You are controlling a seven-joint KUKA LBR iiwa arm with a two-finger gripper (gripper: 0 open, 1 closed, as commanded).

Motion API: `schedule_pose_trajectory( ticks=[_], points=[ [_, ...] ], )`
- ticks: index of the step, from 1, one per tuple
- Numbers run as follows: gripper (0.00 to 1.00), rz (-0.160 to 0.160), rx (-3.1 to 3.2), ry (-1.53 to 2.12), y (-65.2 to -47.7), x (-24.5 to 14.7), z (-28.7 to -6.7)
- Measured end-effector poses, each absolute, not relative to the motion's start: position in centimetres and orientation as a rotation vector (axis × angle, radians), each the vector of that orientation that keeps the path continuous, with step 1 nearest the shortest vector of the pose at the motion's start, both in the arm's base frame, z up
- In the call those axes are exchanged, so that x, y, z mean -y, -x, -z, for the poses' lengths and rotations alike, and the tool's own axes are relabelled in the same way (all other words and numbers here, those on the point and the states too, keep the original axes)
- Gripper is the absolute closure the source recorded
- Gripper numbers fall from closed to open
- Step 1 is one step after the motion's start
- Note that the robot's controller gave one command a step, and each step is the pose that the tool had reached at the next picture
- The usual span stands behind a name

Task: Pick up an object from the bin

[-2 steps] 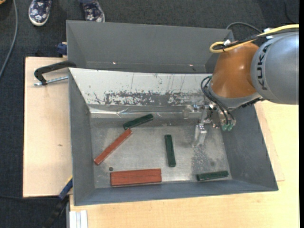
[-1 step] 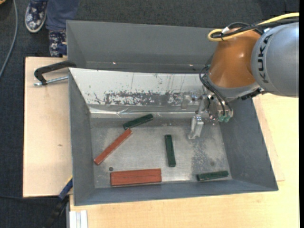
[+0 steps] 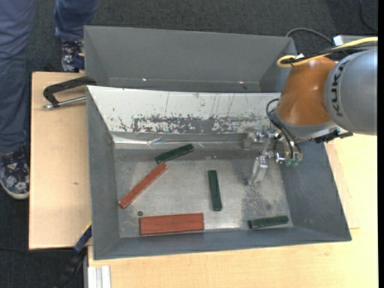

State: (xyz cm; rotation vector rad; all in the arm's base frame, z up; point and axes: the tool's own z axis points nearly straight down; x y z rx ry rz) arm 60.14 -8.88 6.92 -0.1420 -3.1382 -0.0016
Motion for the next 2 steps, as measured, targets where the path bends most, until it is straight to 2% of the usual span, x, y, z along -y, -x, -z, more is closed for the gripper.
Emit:
schedule_pose_trajectory(
  ticks=[1, 2],
  points=[
    [1.0, 0.003, 3.137, 0.178, -59.52, 1.54, -7.11],
    [1.0, 0.003, 3.137, 0.178, -59.52, 1.54, -7.11]
  ],
)
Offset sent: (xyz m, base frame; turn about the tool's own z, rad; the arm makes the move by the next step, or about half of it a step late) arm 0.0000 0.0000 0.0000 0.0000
